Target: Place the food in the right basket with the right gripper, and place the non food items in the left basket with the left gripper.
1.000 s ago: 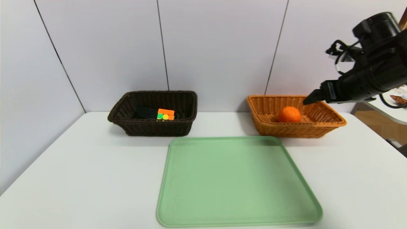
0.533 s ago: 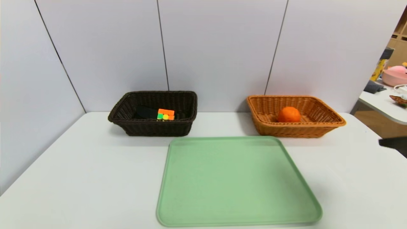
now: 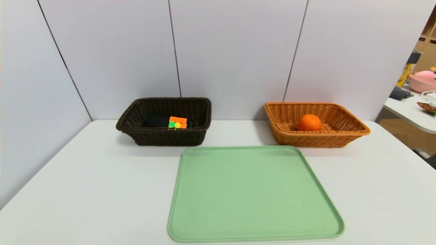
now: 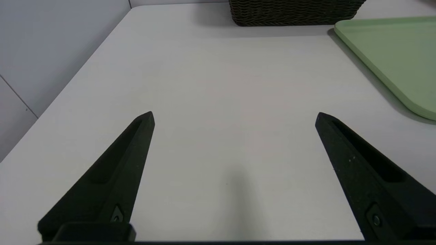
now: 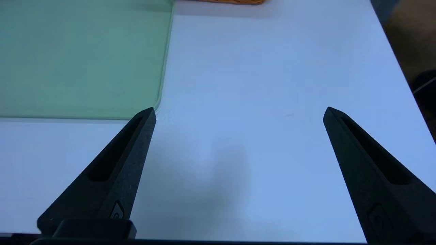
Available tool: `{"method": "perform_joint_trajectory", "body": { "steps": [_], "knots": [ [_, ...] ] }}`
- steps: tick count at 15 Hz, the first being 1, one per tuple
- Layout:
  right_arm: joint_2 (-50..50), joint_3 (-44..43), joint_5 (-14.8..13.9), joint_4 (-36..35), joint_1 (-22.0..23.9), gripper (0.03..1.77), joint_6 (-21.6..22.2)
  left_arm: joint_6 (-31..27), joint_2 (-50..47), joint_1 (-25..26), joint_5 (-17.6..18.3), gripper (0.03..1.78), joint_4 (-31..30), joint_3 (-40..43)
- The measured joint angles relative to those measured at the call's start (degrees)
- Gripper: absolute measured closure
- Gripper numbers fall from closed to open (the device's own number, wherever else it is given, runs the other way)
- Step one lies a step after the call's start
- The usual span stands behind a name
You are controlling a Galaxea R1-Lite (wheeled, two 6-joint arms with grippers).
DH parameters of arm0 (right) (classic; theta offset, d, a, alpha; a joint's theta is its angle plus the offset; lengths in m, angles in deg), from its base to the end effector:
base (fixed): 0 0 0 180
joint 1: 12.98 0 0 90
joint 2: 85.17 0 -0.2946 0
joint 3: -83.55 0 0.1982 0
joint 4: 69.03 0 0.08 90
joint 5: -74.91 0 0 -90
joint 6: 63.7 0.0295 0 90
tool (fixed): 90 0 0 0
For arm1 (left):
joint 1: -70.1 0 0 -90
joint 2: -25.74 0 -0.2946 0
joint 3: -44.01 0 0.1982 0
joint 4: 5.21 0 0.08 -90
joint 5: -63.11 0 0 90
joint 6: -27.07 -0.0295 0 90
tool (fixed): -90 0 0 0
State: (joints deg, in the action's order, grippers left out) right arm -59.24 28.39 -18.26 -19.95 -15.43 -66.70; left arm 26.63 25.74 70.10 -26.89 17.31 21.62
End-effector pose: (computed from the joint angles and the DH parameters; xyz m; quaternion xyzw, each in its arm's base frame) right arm 0.0110 -0.0012 0.1884 -0.0342 0.1723 -0.0017 0.9845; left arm -0.0018 0.0000 0.0752 0.0038 0.0011 0.0000 1.0000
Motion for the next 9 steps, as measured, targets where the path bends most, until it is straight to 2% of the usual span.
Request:
{"method": "perform_joint_trajectory", "body": {
  "steps": [6, 9],
  "knots": [
    [-16.23, 21.36, 0.41, -21.86, 1.82, 0.11, -4.38, 0.02, 0.0, 0.0, 0.0, 0.12, 0.0, 0.0],
    [-22.74, 28.75, 0.8, -26.72, 2.34, 0.11, -6.64, 0.0, 0.0, 0.0, 0.0, 0.12, 0.02, 0.0]
  ]
}}
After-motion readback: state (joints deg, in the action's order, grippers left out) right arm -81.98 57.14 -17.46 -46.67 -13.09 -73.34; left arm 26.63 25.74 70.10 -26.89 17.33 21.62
